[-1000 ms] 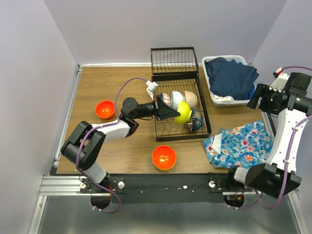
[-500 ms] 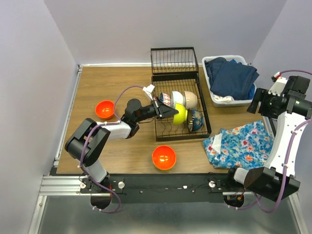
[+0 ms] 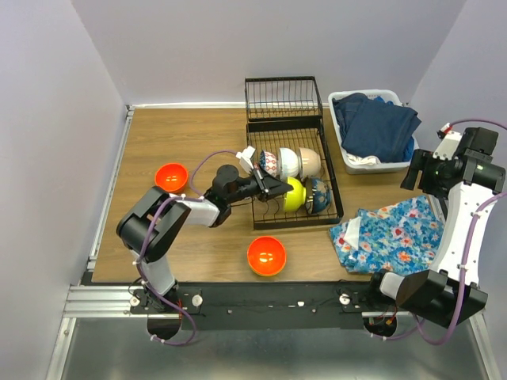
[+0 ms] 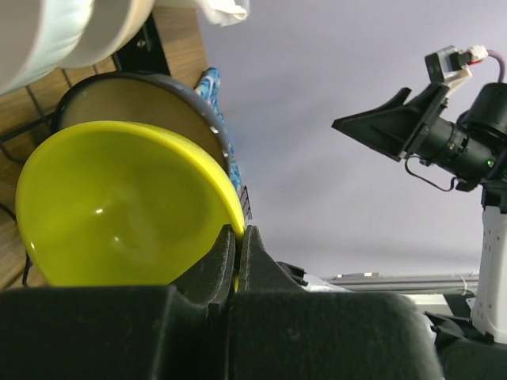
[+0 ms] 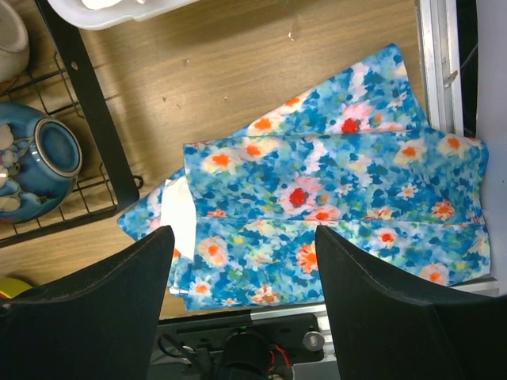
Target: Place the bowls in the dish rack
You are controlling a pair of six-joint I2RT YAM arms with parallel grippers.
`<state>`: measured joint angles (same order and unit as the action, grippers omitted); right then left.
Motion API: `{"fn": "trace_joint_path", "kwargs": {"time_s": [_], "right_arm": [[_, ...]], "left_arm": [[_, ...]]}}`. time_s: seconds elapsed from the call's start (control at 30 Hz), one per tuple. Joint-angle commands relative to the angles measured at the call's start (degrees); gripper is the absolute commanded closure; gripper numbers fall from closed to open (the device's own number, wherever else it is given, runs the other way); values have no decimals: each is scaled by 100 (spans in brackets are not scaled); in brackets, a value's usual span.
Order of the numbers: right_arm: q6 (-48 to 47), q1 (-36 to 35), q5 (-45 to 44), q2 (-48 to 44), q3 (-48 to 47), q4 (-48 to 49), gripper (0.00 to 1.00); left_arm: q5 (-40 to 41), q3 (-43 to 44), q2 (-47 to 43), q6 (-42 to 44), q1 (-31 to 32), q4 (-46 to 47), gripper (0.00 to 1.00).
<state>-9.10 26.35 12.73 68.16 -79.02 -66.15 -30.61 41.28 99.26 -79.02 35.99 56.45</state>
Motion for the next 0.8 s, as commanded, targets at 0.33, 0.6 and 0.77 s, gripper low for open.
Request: {"fn": "trace_joint_path", "kwargs": {"time_s": [0.33, 0.6, 0.77], "right_arm": [[-179, 2, -297, -75, 168, -91, 20], [-250, 2, -412, -128, 396, -38, 20], [-267, 2, -438, -92, 440, -65, 20]], "left_arm": [[266, 354, 937, -798, 321, 1350, 100], [363, 451, 1595, -1229, 444, 2282, 100], [407, 679, 2148, -1493, 471, 3143, 100]]}}
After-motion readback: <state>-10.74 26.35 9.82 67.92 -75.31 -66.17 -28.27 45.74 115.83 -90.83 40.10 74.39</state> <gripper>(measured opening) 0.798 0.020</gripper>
